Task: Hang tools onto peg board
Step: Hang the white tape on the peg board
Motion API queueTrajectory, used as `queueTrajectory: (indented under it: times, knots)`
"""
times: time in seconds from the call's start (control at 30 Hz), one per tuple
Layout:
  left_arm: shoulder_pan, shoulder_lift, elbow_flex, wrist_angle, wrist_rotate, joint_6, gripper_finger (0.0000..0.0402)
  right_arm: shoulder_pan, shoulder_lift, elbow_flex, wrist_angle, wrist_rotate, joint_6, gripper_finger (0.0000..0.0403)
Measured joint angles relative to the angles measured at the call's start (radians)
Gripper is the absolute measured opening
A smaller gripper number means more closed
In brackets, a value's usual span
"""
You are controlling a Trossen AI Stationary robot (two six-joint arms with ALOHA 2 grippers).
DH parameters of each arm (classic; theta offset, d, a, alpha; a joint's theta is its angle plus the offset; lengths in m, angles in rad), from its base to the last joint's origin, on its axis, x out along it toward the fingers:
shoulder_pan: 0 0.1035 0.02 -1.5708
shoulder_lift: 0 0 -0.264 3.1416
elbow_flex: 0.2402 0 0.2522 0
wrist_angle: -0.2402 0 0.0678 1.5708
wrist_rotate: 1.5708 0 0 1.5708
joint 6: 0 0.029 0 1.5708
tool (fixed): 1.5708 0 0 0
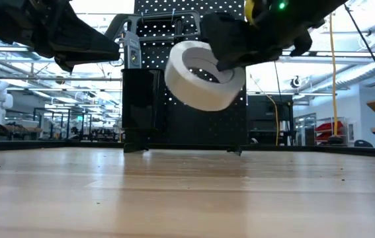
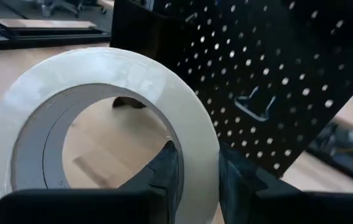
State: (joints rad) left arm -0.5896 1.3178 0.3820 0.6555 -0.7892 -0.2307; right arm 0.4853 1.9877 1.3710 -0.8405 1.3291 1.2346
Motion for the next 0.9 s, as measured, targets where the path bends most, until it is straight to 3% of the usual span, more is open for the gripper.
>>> queueTrajectory:
  times: [0.17,0.4,0.9]
  knots:
    - [-0.012,0.0,0.0,-0.002,0.0,0.0,0.0128,-0.04,0.034,0.001,-0.091,0.041,0.01,0.007]
    - [-0.021,0.0,0.0,0.001,0.0,0.0,0.0128,-0.116,0.04,-0.02,-0.383,0.068,0.339,0.007]
    - [-0.021,0.0,0.0,0.002,-0.004,0.0,0.0128,-0.245,0.04,-0.148,-0.124,0.184,0.262,0.007]
